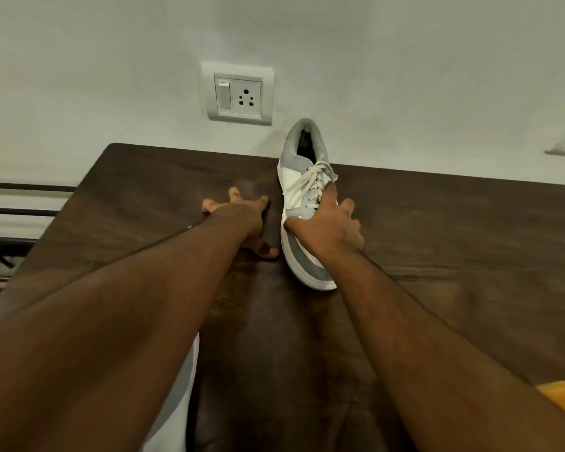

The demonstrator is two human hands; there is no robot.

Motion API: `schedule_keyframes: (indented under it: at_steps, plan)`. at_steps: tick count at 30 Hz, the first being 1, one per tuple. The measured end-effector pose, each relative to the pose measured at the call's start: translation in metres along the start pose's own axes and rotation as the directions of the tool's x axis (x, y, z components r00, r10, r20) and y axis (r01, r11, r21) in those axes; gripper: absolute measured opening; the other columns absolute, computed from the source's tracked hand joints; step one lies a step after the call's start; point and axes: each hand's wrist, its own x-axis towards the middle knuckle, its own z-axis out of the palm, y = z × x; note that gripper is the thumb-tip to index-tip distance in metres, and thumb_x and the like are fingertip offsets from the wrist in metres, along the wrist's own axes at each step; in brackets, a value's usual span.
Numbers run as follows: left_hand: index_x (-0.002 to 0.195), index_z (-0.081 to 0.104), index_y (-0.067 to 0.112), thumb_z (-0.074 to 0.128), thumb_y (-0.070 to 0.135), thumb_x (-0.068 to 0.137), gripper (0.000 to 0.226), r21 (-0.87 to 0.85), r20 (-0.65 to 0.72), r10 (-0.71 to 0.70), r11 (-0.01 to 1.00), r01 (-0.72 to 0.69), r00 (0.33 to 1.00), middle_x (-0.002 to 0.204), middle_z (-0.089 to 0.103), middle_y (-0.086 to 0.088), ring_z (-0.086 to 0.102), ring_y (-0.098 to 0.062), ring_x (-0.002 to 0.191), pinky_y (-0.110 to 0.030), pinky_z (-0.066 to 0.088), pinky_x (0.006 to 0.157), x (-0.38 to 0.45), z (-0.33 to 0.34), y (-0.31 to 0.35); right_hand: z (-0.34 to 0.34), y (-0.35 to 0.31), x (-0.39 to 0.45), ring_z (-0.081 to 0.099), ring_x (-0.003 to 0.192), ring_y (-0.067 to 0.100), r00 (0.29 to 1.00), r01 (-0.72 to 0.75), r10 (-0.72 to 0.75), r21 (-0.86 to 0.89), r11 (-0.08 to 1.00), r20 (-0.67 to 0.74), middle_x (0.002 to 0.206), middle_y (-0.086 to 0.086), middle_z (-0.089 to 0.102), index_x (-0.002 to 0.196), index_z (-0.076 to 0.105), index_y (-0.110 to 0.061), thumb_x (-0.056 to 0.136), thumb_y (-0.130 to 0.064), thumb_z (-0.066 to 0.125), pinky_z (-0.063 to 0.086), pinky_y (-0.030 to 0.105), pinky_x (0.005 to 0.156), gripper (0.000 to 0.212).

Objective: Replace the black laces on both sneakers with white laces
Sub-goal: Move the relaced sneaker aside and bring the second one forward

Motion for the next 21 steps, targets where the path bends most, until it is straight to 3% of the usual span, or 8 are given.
schedule_keyframes:
  at_steps: [5, 9, 11, 15, 18, 21]
  plan:
    - [0.15, 0.003, 0.048, 0.077, 0.069, 0.061, 0.118, -0.094, 0.013, -0.015, 0.995, 0.016, 1.0, 0.16, 0.001, -0.011, 0.018, -0.052, 0.14, -0.068, 0.026, 0.108, 0.002, 0.007, -0.002, 0.005, -0.008, 0.004, 0.041, 0.124, 0.044, 0.999, -0.047, 0.047, 0.017, 0.999, -0.004, 0.142, 0.014, 0.029, 0.152, 0.006, -0.026, 0.074, -0.061, 0.063, 0.036, 0.05, 0.1, 0.103]
    - [0.147, 0.031, 0.032, 0.078, 0.052, 0.074, 0.089, -0.172, -0.022, 0.035, 0.984, -0.039, 0.999, 0.148, 0.029, -0.014, 0.035, -0.044, 0.134, -0.059, 0.038, 0.106, -0.028, 0.007, 0.006, -0.016, -0.011, 0.008, 0.03, 0.137, 0.041, 0.966, -0.095, 0.077, 0.06, 0.994, 0.247, 0.153, 0.017, 0.017, 0.153, -0.008, -0.026, 0.066, -0.068, 0.073, 0.032, 0.05, 0.111, 0.126]
    - [0.142, 0.039, 0.024, 0.078, 0.038, 0.078, 0.076, -0.23, -0.073, 0.08, 0.969, -0.095, 0.994, 0.142, 0.039, -0.015, 0.04, -0.039, 0.131, -0.051, 0.042, 0.105, -0.056, 0.008, 0.01, -0.033, -0.01, -0.006, 0.028, 0.139, 0.04, 0.957, -0.063, 0.061, -0.001, 0.998, 0.285, 0.155, 0.017, 0.018, 0.153, -0.006, -0.027, 0.064, -0.072, 0.072, 0.031, 0.052, 0.112, 0.127]
    - [0.144, 0.039, 0.025, 0.062, 0.032, 0.09, 0.059, -0.302, -0.284, 0.097, 0.935, -0.185, 0.954, 0.145, 0.037, -0.012, 0.038, -0.034, 0.134, -0.053, 0.032, 0.111, -0.121, 0.01, 0.004, -0.051, -0.012, -0.059, 0.035, 0.134, 0.039, 0.981, 0.152, -0.144, -0.054, 0.987, 0.129, 0.149, 0.016, 0.033, 0.153, 0.017, -0.023, 0.077, -0.066, 0.062, 0.033, 0.047, 0.11, 0.098]
    - [0.145, 0.039, 0.027, 0.058, 0.036, 0.093, 0.056, -0.323, -0.51, 0.07, 0.908, -0.266, 0.858, 0.146, 0.043, -0.008, 0.042, -0.029, 0.133, -0.05, 0.028, 0.115, -0.174, 0.015, -0.023, -0.052, -0.017, -0.114, 0.037, 0.134, 0.035, 0.955, 0.242, -0.25, 0.07, 0.968, 0.16, 0.146, 0.017, 0.039, 0.148, 0.031, -0.013, 0.087, -0.052, 0.061, 0.032, 0.041, 0.108, 0.078]
    - [0.145, 0.043, 0.022, 0.059, 0.022, 0.092, 0.055, -0.512, -0.652, -0.093, 0.786, -0.346, 0.752, 0.14, 0.049, -0.007, 0.048, -0.025, 0.129, -0.039, 0.035, 0.112, -0.228, 0.047, -0.065, -0.042, -0.024, -0.173, 0.038, 0.135, 0.029, 0.913, 0.331, -0.357, 0.155, 0.931, 0.199, 0.145, 0.015, 0.043, 0.145, 0.039, -0.01, 0.092, -0.041, 0.06, 0.031, 0.035, 0.11, 0.065]
